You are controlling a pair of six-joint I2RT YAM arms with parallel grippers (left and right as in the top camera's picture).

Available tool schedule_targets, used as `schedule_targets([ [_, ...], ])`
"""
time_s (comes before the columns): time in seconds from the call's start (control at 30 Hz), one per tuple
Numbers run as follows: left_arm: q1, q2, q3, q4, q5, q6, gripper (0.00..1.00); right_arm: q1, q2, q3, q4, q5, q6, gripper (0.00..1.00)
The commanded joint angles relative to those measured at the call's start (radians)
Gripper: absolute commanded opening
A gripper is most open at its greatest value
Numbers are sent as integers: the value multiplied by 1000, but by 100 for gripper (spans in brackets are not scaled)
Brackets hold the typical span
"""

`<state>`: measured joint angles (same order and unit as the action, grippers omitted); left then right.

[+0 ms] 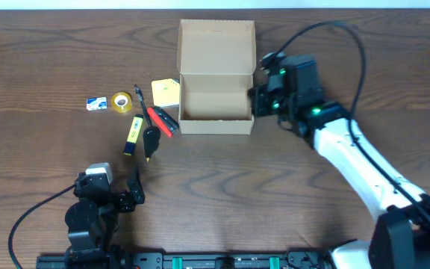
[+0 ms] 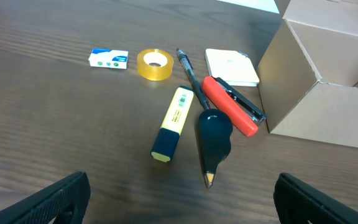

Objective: Pack container

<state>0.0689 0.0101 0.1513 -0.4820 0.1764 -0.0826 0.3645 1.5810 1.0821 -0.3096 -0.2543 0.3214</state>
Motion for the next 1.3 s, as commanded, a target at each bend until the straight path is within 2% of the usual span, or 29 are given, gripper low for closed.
schedule_targets([
  [0.0, -4, -6, -16, 0, -1, -11, 95, 25, 26, 1, -23, 99, 24, 38],
  [0.13, -4, -6, -16, 0, -1, -11, 95, 22, 24, 1, -50, 147, 31, 55],
  [0.27, -4, -6, -16, 0, -1, -11, 95, 22, 24, 1, -68, 169, 35, 60],
  [0.33, -4, -6, -16, 0, -1, -11, 95, 23, 24, 1, -77, 187, 34, 60],
  [0.47, -4, -6, -16, 0, -1, -11, 95, 23, 40, 1, -84, 201, 35, 52],
  [0.7, -4, -6, -16, 0, -1, -11, 95, 22, 103, 1, -68, 203, 41, 51],
  [0.77, -4, -6, -16, 0, -1, -11, 95, 22, 106, 1, -63, 227, 42, 45],
  [0.83, -4, -6, -16, 0, -1, -11, 95, 22, 106, 1, -61, 256, 41, 32],
  [0.87, -4, -6, -16, 0, -1, -11, 95, 22, 106, 1, -61, 258, 41, 29],
  [1.1, -4, -6, -16, 0, -1, -11, 95, 22, 106, 1, -71, 277, 41, 13],
  [1.17, -4, -6, -16, 0, -1, -11, 95, 22, 106, 1, -78, 281, 42, 6],
  [1.27, -4, -6, -16, 0, -1, -11, 95, 22, 106, 1, -83, 292, 51, 1],
])
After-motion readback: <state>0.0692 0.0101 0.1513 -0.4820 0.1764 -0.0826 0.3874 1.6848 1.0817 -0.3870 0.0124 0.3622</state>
